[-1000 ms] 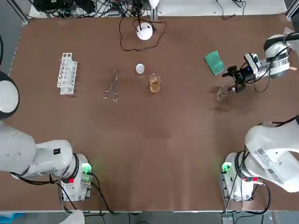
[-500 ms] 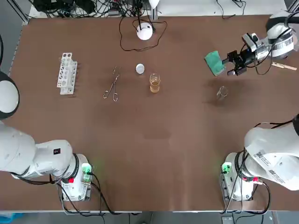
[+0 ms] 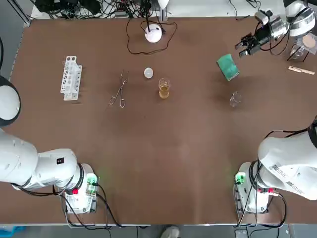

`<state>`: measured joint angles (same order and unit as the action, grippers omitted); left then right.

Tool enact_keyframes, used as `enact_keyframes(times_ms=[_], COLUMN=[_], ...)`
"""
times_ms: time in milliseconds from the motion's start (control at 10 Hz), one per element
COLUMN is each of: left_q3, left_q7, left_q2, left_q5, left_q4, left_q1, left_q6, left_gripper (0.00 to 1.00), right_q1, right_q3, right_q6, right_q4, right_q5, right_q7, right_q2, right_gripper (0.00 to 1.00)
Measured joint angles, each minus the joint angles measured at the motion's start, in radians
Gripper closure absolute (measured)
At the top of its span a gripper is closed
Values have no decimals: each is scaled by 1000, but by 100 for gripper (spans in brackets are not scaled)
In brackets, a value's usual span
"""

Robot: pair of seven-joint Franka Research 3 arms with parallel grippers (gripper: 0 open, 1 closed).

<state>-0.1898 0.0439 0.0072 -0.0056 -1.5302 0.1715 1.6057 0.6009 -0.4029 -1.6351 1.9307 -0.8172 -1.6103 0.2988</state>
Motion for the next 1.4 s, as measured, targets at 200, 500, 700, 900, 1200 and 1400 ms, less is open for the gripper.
enact_keyframes(times_ms=[200, 500, 700, 900, 1200, 1400], left_q3=[0, 0, 0, 0, 0, 0], left_q7=[0, 0, 0, 0, 0, 0], left_q2=[0, 0, 0, 0, 0, 0], left_q5=[0, 0, 0, 0, 0, 0], left_q4=[0, 0, 0, 0, 0, 0], left_q1=[0, 0, 0, 0, 0, 0], left_q6=[0, -1, -1, -1, -1, -1], left_gripper=[0, 0, 0, 0, 0, 0], right_q1=[-34, -82, -114, -140, -191, -232], right_q3=[0, 0, 0, 0, 0, 0], right_q6=[-12, -74, -102, -102, -110, -114], right_q4=[-60, -153, -212, -250, -259, -260], right_q5=[41, 142, 240, 324, 464, 551], right_q7=[178, 412, 616, 887, 1190, 1409], right_q2=[-13, -15, -15, -19, -52, -74], right_gripper=[0, 0, 0, 0, 0, 0])
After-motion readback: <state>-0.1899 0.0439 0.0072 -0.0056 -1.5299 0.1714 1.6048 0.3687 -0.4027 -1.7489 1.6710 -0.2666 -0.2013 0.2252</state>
